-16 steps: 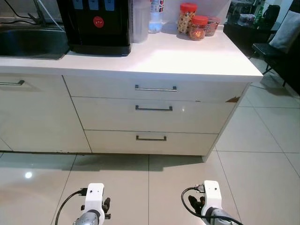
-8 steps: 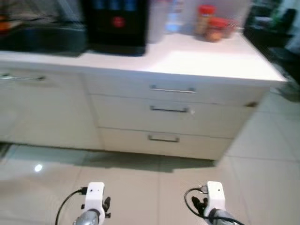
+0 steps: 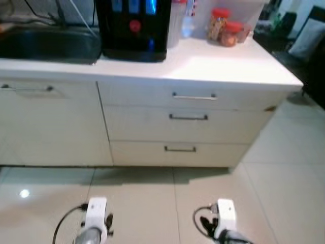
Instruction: Kitchen organization
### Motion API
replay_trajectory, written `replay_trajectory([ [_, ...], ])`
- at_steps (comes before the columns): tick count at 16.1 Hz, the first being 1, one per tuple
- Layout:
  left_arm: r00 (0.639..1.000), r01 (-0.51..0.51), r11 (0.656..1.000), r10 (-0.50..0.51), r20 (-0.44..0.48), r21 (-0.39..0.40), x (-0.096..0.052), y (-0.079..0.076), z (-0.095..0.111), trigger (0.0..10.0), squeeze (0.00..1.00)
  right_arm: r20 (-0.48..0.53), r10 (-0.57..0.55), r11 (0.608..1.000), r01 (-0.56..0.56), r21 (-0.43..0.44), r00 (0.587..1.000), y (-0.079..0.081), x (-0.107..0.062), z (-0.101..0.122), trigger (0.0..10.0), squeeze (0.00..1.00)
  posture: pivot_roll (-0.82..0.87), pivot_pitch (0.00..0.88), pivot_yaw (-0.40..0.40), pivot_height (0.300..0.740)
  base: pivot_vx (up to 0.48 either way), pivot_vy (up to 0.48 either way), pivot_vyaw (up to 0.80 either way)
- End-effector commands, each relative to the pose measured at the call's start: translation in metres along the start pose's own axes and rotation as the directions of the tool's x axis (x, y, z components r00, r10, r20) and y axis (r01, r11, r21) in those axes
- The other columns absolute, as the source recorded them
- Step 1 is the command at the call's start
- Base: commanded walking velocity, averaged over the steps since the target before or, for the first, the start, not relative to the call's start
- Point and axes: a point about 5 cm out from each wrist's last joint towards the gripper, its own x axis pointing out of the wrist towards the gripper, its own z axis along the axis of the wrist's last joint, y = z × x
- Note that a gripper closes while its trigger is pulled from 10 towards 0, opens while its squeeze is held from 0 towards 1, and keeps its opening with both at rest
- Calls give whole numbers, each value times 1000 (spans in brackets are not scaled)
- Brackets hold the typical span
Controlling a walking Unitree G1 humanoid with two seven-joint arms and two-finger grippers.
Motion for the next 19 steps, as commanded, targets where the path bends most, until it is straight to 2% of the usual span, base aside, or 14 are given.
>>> replay_trajectory([
  [1, 1000, 13, 1000, -13, -17, -2, 0, -6, -5, 10000, 0, -7, -13, 1000, 13, -7, 1000, -6, -1, -1, 10000, 0, 141, 0, -22, 740, 0, 480, 0],
  [19, 1000, 2, 1000, -2, -4, -7, 0, -5, 0, 10000, 0, -1, 3, 1000, -3, -7, 1000, -3, 0, 1, 10000, 0, 151, 0, -26, 740, 0, 480, 0],
])
